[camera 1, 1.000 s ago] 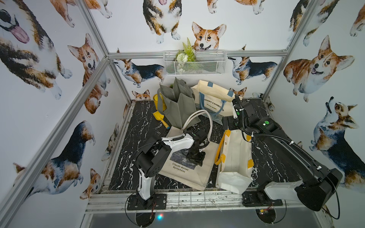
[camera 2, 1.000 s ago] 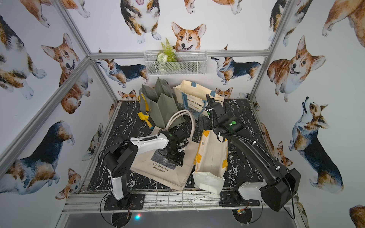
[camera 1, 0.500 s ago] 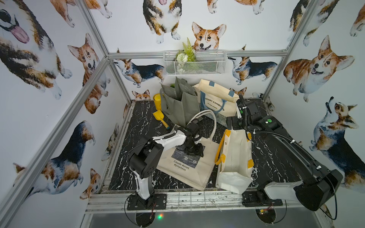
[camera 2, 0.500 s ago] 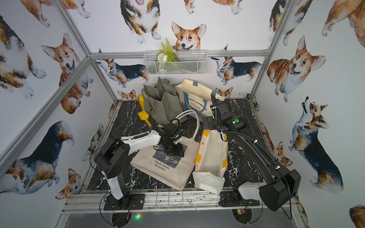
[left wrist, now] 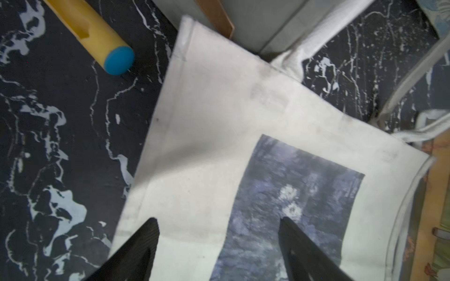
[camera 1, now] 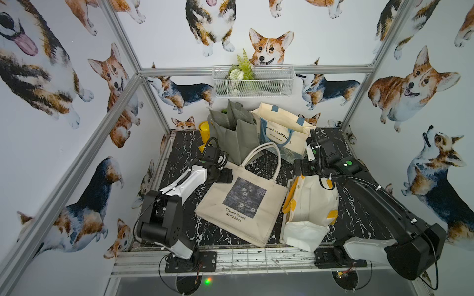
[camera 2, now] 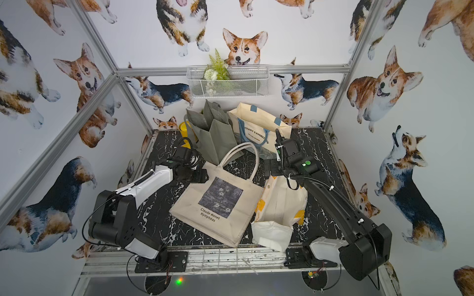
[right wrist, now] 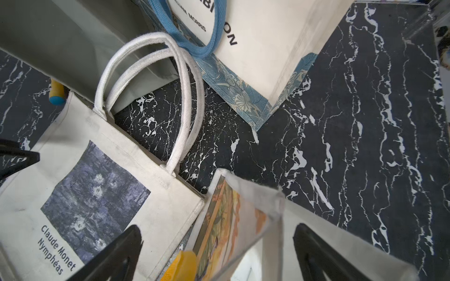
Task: Put away the canvas bag
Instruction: Adjust the canvas bag at the center of the board.
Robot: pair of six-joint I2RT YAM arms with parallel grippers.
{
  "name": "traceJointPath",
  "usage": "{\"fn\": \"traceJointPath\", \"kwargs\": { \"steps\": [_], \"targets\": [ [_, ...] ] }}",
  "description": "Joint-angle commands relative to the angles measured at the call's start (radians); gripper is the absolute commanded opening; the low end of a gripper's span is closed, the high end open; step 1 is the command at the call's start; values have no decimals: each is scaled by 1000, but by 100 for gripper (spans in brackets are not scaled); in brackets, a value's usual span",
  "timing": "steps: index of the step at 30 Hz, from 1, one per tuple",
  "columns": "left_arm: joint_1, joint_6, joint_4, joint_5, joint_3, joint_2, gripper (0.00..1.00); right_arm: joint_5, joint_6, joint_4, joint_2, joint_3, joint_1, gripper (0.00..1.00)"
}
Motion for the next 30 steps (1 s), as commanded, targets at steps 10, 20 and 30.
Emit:
{"fn": "traceJointPath", "kwargs": {
  "steps": [10, 20, 30],
  "targets": [
    [72, 155, 87, 43, 156, 272, 81, -3, 19, 38, -96, 1, 4, 100],
    [76, 138, 58, 162, 184, 340, 60, -19, 11, 48, -77, 0, 4, 100],
    [99, 20, 114, 124, 64, 268, 0, -28, 13, 66, -86, -14, 4, 100]
  ]
}}
